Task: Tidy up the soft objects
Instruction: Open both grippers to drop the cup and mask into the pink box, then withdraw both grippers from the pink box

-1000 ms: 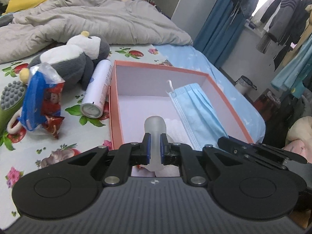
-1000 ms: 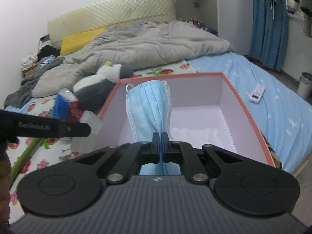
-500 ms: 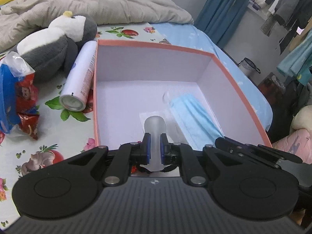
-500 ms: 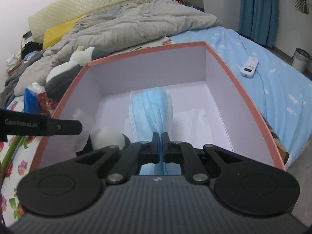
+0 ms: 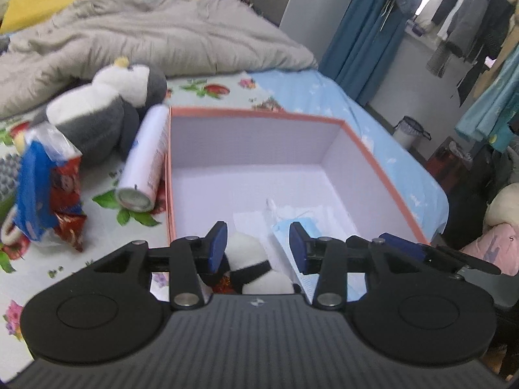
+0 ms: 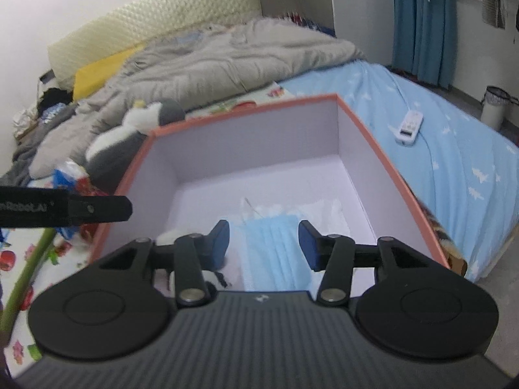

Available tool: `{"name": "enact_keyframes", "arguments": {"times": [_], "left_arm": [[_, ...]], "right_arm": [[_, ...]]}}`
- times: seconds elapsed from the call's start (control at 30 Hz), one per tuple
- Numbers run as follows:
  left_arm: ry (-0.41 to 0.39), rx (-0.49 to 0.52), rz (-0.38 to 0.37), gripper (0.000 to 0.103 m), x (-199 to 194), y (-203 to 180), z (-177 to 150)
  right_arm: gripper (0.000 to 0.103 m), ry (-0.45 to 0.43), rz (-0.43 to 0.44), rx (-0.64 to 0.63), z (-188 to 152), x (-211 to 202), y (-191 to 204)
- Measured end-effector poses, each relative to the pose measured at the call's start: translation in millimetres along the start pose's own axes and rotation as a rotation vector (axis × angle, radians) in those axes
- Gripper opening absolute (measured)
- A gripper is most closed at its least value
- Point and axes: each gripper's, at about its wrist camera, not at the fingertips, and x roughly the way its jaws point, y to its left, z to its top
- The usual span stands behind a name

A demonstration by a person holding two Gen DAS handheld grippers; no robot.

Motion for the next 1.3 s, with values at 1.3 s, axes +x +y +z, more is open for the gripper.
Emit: {"name": "enact_keyframes", "arguments": {"times": [1.3], "left_arm": [[-0.284, -0.113, 0.194, 0.048, -235, 88, -121]], "right_arm": [[0.050, -0.087, 0.307, -0.232, -63, -116, 144]]}}
